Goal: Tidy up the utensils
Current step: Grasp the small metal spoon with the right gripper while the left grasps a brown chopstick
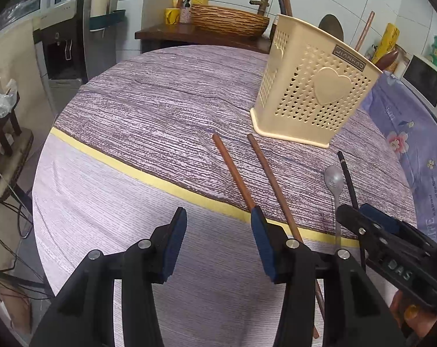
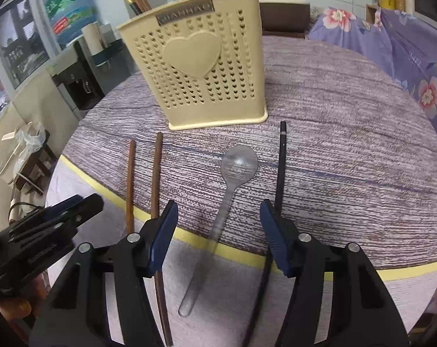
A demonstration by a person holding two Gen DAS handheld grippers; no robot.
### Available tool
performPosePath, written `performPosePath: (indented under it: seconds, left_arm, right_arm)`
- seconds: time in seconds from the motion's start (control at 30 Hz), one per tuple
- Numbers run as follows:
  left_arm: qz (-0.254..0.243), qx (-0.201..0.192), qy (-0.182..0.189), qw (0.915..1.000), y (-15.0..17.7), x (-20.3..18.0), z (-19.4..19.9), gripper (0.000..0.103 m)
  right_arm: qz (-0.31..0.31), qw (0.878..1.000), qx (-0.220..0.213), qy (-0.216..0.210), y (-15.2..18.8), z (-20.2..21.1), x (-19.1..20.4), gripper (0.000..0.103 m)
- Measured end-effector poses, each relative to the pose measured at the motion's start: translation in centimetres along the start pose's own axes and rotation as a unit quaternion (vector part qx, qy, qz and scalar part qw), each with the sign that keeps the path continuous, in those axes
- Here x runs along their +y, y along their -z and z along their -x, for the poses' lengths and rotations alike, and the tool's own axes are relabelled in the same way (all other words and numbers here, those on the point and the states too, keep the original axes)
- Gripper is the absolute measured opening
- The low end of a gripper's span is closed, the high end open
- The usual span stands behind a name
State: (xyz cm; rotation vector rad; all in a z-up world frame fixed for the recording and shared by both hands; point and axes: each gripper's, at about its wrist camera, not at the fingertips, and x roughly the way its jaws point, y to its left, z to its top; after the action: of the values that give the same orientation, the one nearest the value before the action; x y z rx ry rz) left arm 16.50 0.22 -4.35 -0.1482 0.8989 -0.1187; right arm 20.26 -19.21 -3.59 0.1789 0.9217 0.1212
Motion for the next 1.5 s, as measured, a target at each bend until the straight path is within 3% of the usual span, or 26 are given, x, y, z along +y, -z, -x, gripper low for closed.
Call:
performPosePath:
  seconds: [0.13, 0.53, 0.67, 0.9, 1.13, 1.3, 1.5]
  left_arm:
    - [0.005, 0.004, 0.009, 0.9999, 0.2, 0.6, -0.4, 0.047]
    - [0.012, 0.008, 0.025, 0.9996, -0.1, 1.7, -0.7, 0.047]
    - [0.01, 0.011, 0.024, 0.9996, 0.0, 1.8, -1.0, 0.047]
    - [0.001, 0.012, 0.019, 0.9997, -0.1, 1.2, -1.0, 0.047]
    - [0.0, 0.021, 0.021, 0.9995, -1.0, 0.7, -1.6, 0.046]
    - [0.004, 0.02, 0.018, 0.9996, -2.6, -0.3, -2.2, 0.042]
    - [-0.001, 0.019, -0.031, 0.9993, -4.1, -2.0, -3.9, 0.029]
  right_arm:
    - [0.007, 1.0, 0.017, 0.023, 0.1, -1.3, 0.8, 0.053]
    - [0.019, 0.997, 0.013, 0.079, -2.0, -3.4, 1.4, 0.051]
    - [0.019, 0.995, 0.0, 0.101, -2.5, -3.9, 1.3, 0.037]
    - [0.005, 0.998, -0.008, 0.07, -2.6, -3.3, 0.6, 0.037]
    - [0.013, 0.995, -0.093, 0.022, -2.3, 2.9, 0.9, 0.037]
    - [0.028, 0.988, -0.149, 0.013, -1.8, 7.2, 0.9, 0.036]
    - [0.056, 0.981, -0.185, 0.013, -1.1, 9.3, 1.2, 0.036]
